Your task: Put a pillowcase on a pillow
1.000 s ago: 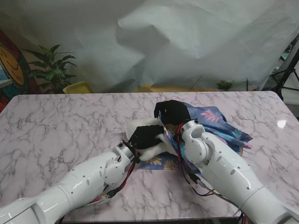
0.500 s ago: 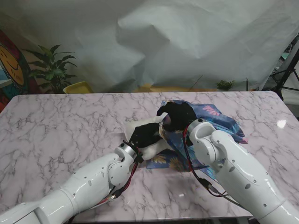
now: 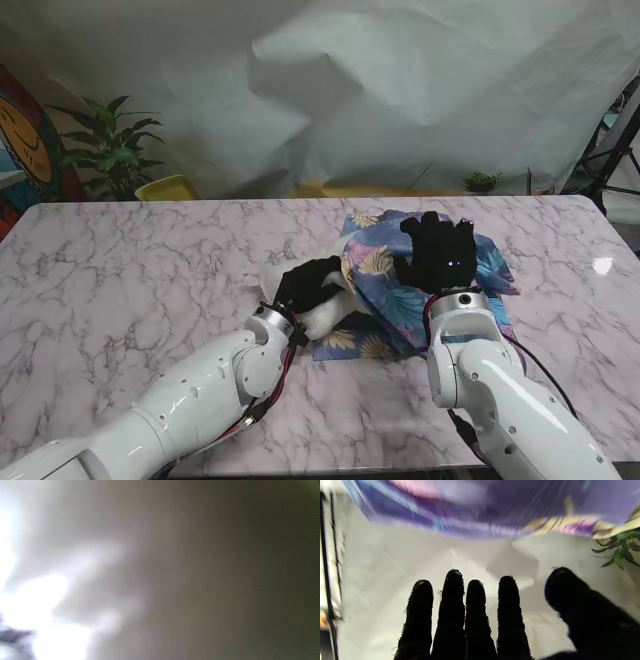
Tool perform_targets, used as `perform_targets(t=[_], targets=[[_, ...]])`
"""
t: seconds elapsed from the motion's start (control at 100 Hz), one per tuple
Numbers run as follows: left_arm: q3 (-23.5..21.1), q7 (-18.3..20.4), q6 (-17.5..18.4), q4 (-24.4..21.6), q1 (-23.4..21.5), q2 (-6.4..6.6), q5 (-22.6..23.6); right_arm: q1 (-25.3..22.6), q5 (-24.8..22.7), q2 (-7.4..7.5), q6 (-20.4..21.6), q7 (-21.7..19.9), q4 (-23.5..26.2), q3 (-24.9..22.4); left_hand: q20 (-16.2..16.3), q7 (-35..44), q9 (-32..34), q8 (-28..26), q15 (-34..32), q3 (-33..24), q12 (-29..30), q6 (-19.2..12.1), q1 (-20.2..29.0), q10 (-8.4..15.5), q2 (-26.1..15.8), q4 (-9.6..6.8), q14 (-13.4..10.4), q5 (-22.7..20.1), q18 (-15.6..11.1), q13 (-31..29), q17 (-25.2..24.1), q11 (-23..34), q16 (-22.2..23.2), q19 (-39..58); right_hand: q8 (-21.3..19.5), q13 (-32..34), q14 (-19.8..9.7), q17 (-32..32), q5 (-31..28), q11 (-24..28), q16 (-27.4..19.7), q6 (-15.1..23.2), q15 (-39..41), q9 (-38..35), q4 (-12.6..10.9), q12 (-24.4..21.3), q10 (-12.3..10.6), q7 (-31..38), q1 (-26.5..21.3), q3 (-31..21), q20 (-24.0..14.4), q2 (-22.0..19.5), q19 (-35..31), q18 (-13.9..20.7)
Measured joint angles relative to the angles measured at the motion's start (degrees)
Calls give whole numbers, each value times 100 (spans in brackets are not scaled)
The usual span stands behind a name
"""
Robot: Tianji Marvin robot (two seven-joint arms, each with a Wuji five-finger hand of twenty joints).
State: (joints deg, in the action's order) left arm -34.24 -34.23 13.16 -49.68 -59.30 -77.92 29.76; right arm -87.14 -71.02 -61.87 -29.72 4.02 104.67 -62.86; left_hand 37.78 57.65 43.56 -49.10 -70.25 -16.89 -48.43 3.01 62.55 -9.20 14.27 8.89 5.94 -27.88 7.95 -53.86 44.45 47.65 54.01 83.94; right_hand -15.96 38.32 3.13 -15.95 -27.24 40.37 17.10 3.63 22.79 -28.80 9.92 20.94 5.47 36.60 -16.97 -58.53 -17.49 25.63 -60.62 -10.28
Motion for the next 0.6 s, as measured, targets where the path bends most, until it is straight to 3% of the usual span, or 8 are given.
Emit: perform_targets(t=[0.11,0.18,0.25,0.42,0.52,0.6], targets=[[-107,314,-620,-411,-135,40,-167,-157,303,-13,-228,-805,237,35,0,0,0,10,0,0,0,0,0,0,0,0,-49,2,-53,-1,28,0,0,7,-137,757,8,-533,-192,85,199,139,149,-536,-40,159,-182,116,-860,186,-126,-461,-232,-51],[-121,345,-732,-518,-181,49,-186,-107,319,-9,-409,-991,165,157,-7,1,0,75,-62,0,0,3,0,0,0,0,-53,2,-56,-63,140,0,0,112,-104,1149,6,-869,-184,99,318,205,149,-698,-40,209,-279,243,-1765,70,-206,-620,-354,-138],[-122,321,-764,-543,-207,49,-165,35,595,-2,-652,-1000,-30,313,-72,2,0,109,-87,0,0,3,0,0,0,0,-82,3,-70,-120,194,0,0,218,-104,1315,54,-979,-184,99,346,229,123,-696,-21,209,-255,353,-2320,-48,-256,-620,-402,-192],[-169,439,-811,-804,-323,142,-59,412,1105,-20,-705,-885,-675,468,-277,2,0,354,-138,0,12,38,0,0,-1,0,-95,3,-112,-122,198,0,-2,340,-104,1486,63,-1101,-182,99,475,288,141,-696,-3,204,-219,450,-2448,-189,-310,-551,-441,-229],[-174,615,-667,-908,-365,214,-39,610,1668,-62,-631,-395,-1062,539,-339,-74,0,497,-151,1,116,105,0,-50,-32,0,-94,4,-117,-123,198,-15,-4,382,-104,1607,113,-1225,-181,99,508,288,168,-696,10,153,-211,459,-2669,-197,-319,-497,-463,-234],[-194,883,-450,-998,-396,280,-74,752,1905,-120,-476,-133,-1352,571,-428,-396,-76,1011,-151,147,293,239,62,-124,-147,0,-94,4,-120,-114,189,-213,-100,386,-132,1610,114,-1249,-181,99,547,288,173,-696,29,130,-211,507,-2672,-198,-321,-497,-490,-235]])
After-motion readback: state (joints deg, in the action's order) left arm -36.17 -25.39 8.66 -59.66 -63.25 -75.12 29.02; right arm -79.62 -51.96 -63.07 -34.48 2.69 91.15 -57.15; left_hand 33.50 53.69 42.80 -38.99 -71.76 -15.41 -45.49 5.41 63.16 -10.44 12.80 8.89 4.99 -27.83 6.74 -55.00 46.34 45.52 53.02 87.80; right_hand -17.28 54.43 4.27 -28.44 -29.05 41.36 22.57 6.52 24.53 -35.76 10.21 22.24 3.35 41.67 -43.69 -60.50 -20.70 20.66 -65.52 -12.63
